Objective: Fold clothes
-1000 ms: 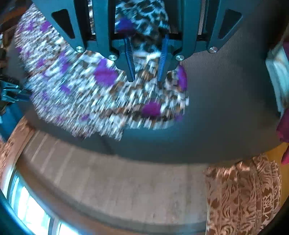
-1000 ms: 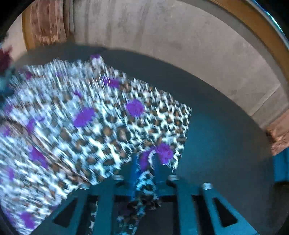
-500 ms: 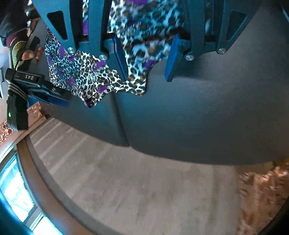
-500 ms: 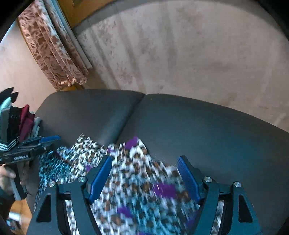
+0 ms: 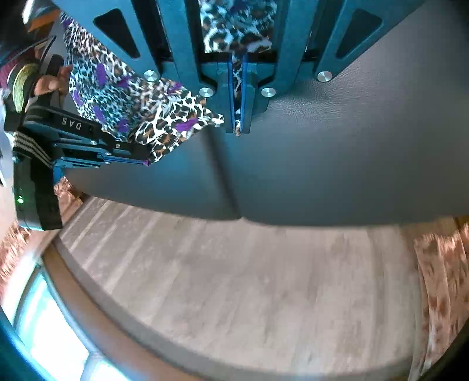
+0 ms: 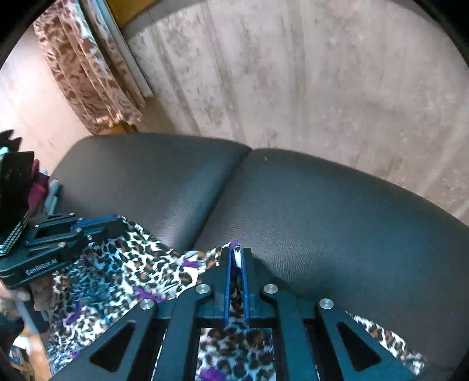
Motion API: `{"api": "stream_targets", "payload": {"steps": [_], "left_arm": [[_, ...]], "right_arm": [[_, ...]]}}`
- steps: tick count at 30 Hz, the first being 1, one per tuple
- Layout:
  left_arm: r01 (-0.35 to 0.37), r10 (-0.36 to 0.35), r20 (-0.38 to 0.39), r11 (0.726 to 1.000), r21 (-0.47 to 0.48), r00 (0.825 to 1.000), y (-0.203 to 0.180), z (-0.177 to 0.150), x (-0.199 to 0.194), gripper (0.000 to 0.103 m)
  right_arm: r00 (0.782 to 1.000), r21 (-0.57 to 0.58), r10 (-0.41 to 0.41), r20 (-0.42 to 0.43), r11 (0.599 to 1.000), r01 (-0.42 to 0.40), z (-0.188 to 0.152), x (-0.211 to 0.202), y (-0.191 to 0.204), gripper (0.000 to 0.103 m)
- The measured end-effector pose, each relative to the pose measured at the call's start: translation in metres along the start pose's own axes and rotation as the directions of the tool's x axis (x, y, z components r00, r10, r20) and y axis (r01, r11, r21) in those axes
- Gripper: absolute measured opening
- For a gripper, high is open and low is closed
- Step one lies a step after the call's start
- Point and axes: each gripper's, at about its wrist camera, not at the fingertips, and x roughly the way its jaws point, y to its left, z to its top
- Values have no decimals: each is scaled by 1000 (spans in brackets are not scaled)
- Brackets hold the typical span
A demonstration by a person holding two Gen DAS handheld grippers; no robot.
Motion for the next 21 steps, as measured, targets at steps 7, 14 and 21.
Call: {"api": "stream_targets", "payload": {"steps": [7,14,21], "left_arm": [[-37,30,51,989,141,998,-26,-45,-30,2],[-7,10,-26,996,93,1000,-19,-91,-34,10],[15,-16,53,1000,9,998,-17,-80,-59,16]], "right_arm": [[994,17,43,103,999,-45,-46,-44,3,7],[997,50,27,74,998,-30,-113,-47,-3,8],[992,45,18,123,999,-24,-116,-80,-2,20]]}}
